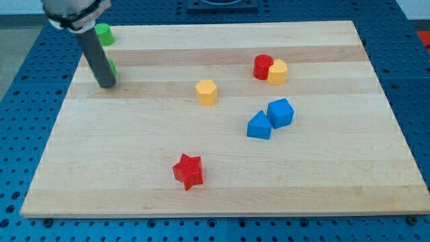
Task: Move green star below green circle
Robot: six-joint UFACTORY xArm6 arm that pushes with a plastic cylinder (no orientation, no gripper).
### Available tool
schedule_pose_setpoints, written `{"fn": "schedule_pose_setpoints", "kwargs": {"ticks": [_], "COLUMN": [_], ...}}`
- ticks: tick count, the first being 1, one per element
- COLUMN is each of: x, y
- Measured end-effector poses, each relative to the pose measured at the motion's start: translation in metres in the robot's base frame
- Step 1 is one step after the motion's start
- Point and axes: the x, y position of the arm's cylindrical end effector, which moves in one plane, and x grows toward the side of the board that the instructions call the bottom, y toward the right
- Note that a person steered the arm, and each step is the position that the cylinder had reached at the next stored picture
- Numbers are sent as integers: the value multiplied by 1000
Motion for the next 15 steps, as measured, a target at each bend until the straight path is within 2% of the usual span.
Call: {"fn": "schedule_pose_setpoints", "kwargs": {"ticks": [3,4,5,6,9,12,15], "x": [-52,-53,-29,-23,-55,-48,-73], "y": [-2,-2,3,-5,-22,-32,-36]}}
